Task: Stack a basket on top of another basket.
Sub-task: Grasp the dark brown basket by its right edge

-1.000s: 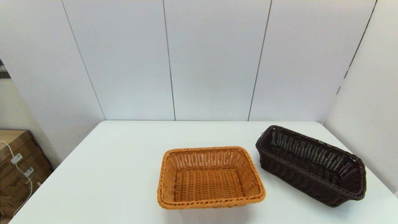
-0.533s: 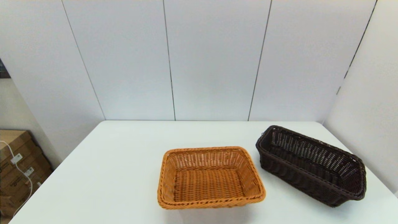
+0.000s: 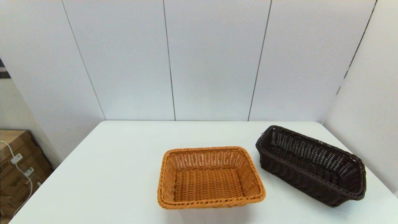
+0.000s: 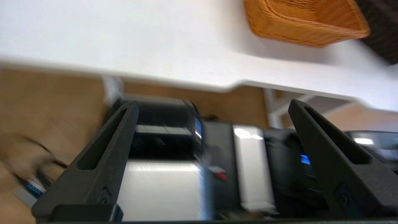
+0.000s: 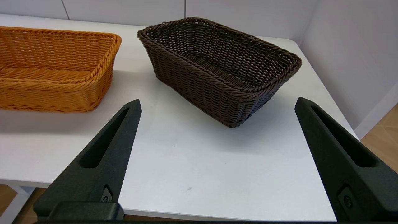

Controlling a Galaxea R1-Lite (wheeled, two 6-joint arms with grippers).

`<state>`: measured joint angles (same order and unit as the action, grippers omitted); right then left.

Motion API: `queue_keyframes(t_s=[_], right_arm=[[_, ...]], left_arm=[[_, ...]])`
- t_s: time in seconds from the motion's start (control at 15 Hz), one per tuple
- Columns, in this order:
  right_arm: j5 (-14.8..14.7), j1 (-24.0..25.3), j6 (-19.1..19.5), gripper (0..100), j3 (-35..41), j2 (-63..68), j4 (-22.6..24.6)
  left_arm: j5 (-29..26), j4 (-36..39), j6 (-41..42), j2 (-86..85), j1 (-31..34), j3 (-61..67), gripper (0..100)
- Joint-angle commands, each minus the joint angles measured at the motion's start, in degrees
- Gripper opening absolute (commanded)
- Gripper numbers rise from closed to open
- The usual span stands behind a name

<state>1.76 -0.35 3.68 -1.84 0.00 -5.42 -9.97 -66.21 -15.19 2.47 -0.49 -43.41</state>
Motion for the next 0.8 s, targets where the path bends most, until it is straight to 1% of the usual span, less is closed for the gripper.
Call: queue_keyframes(t_s=[0.07, 0.27, 0.33, 0.47, 0.6, 0.73, 0.8], right_arm=[[0.0, 0.0, 0.0, 100, 0.0, 0.0, 0.0], [0.0, 0.0, 0.0, 100, -0.1, 0.0, 0.0], [0.0, 0.0, 0.0, 100, -0.1, 0.0, 0.0], [0.1, 0.0, 0.1, 100, -0.1, 0.1, 0.0], [0.0, 0.0, 0.0, 100, -0.1, 0.0, 0.0], [0.0, 0.0, 0.1, 100, 0.0, 0.0, 0.0], [0.0, 0.0, 0.1, 100, 0.0, 0.0, 0.0]], left_arm=[[4.3, 19.4, 7.6, -2.5, 0.0, 13.3, 100], [8.9, 43.1, 10.5, -2.5, 0.0, 29.3, 100], [10.1, 47.7, 10.5, -2.5, 0.0, 32.7, 100], [11.2, 53.8, 10.6, -2.5, 0.0, 38.0, 100], [11.5, 56.9, 10.7, -2.5, 0.0, 39.1, 100], [10.9, 61.7, 14.0, -2.5, 0.0, 40.9, 100], [10.5, 65.7, 14.8, -2.5, 0.0, 42.6, 100]])
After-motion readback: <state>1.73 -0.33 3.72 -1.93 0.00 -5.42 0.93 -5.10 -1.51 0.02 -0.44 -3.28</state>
